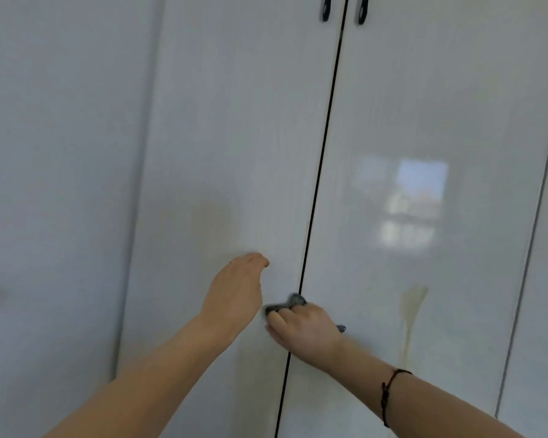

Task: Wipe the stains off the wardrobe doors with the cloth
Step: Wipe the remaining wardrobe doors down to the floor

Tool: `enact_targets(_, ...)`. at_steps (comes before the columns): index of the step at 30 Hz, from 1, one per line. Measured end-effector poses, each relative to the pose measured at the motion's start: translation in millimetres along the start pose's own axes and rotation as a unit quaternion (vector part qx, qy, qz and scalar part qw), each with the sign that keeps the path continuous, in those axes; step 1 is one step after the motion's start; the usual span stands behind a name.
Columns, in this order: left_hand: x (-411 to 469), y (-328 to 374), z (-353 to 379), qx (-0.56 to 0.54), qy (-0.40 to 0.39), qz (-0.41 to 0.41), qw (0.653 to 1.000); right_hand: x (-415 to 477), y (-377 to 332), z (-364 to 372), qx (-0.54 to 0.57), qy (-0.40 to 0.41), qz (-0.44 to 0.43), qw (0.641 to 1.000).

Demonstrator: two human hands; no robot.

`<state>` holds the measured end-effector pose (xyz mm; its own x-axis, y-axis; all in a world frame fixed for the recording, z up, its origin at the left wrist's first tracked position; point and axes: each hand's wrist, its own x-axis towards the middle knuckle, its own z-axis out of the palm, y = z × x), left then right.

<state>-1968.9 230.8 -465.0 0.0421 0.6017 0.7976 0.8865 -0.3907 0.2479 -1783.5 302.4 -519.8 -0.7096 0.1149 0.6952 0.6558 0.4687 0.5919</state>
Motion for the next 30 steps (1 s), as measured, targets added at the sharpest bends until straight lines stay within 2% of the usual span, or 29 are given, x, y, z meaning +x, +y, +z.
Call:
enact_targets(1,-8,-2,3,0.006,-0.007,0.001,1.0,-12,-5,1,0.013,-0.02,0.004,1.0)
enact_targets(3,-21,-10,4,0.017,-0.017,0.0,1.0,4,11,-18,-0.006,-0.006,0.058,0.998)
enact_targets(6,-34,-30,1,0.036,-0.009,0.007,0.999,91,62,-74,-0.045,0.077,0.237,0.967)
enact_targets(8,-40,-45,0,0.055,0.001,0.014,0.998,146,87,-101,-0.024,0.125,0.282,0.951)
enact_targets(9,-42,-49,0,0.066,0.007,0.013,0.998,164,91,-106,-0.02,0.137,0.286,0.948)
enact_targets(12,-52,-54,6,0.08,0.017,0.011,0.997,170,64,-75,-0.032,0.101,0.245,0.964)
enact_targets(14,-62,-58,19,0.077,0.015,0.005,0.997,132,15,-24,-0.04,0.098,0.15,0.983)
enact_targets(18,-88,-67,38,0.062,-0.04,-0.003,0.997,10,-83,52,0.054,-0.006,-0.023,0.998)
enact_targets(21,-98,-76,39,0.068,-0.095,0.011,0.993,-28,-93,59,0.041,-0.033,-0.091,0.994)
enact_targets(23,-96,-83,35,0.042,-0.109,0.009,0.993,9,-64,41,-0.018,0.014,-0.063,0.998)
enact_targets(26,-93,-85,33,0.007,-0.108,-0.008,0.994,84,-5,-6,-0.123,0.119,0.108,0.979)
enact_targets(28,-95,-83,37,0.006,-0.097,-0.012,0.995,103,6,-16,-0.114,0.131,0.179,0.969)
enact_targets(30,-96,-82,41,0.014,-0.085,-0.012,0.996,86,-12,0,-0.106,0.115,0.17,0.973)
